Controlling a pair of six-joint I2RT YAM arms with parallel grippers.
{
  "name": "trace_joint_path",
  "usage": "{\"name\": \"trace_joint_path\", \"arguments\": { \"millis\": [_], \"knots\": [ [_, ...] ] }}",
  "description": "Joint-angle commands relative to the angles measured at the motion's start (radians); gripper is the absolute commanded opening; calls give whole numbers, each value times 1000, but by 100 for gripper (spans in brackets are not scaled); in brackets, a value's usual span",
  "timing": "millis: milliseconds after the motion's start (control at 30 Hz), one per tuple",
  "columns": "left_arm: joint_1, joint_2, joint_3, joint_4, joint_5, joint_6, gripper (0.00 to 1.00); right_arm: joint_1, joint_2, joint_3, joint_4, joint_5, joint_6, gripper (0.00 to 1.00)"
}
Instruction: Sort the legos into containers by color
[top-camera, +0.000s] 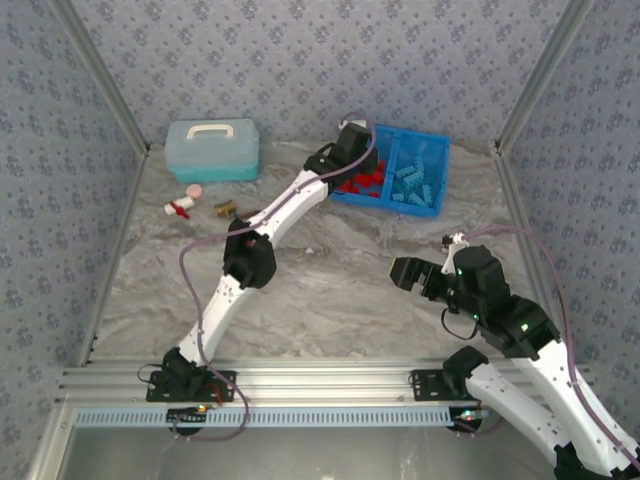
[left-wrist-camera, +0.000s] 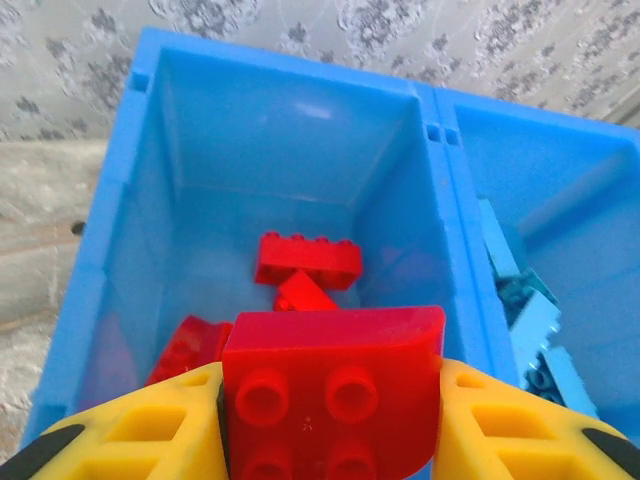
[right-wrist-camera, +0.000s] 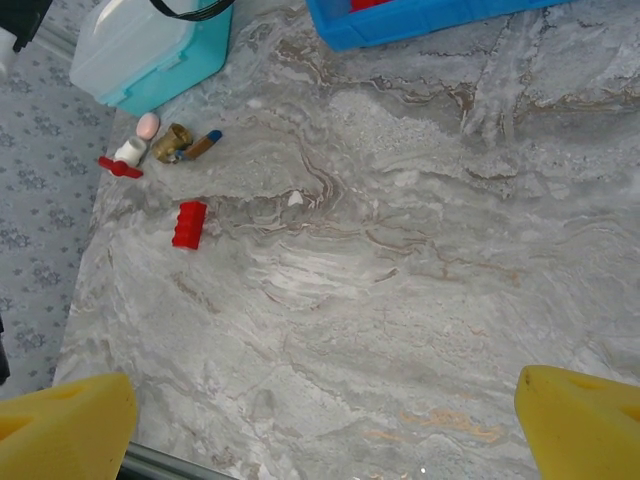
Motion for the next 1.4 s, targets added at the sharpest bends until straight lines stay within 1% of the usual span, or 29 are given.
{"name": "trace_joint_path", "arguments": {
  "millis": [0, 33, 67, 167, 267, 333, 367, 467, 533, 600, 667, 700, 733, 800, 833, 933, 1067, 1133, 1233, 1367],
  "knots": [
    [6, 24, 57, 126, -95, 82, 37, 8, -13, 40, -49, 27, -5, 100],
    [8, 34, 66, 151, -94, 96, 39, 7, -14, 44, -55, 29, -9, 100],
    [9, 50, 85, 172, -93, 112, 44, 7, -16, 49, -61, 31, -11, 100],
    [12, 90, 154, 190, -90, 147, 62, 7, -21, 54, -77, 39, -14, 100],
    [15, 80, 163, 204, -75, 154, 78, 7, -22, 52, -78, 41, -9, 100],
    [16, 56, 163, 195, -74, 147, 84, 7, -21, 50, -72, 40, -4, 100],
    [15, 40, 163, 186, -74, 142, 86, 7, -22, 50, -69, 38, -1, 100],
    [15, -32, 163, 127, -67, 116, 87, 7, -22, 53, -68, 35, 5, 100],
    [11, -96, 161, 47, -62, 92, 87, 7, -22, 58, -75, 37, 5, 100],
    [9, -173, 151, -76, -58, 53, 87, 7, -23, 60, -82, 41, 5, 100],
    [10, -256, 111, -177, -49, 10, 88, 8, -22, 56, -74, 40, 5, 100],
    [10, -304, 68, -244, -43, -3, 88, 7, -22, 52, -69, 39, 7, 100],
    [8, -351, 18, -275, -39, -9, 88, 7, -22, 49, -63, 37, 9, 100],
    [8, -474, -144, -314, -42, -11, 89, 7, -22, 40, -46, 30, 14, 100],
    [7, -532, -225, -318, -48, -9, 89, 7, -21, 36, -41, 26, 15, 100],
    [6, -740, -549, -291, -72, 10, 90, 7, -19, 26, -31, 21, 20, 100],
    [12, -964, -899, -295, -111, 19, 91, 8, -19, 14, -22, 14, 21, 100],
    [19, -1053, -1056, -299, -98, 5, 91, 8, -19, 7, -19, 14, 21, 100],
    [35, -1154, -1240, -328, -78, -41, 92, 8, -19, -4, -2, 9, 25, 100],
    [78, -1231, -1440, -333, -71, -61, 92, 8, -17, -11, 4, 7, 29, 100]
  ]
}}
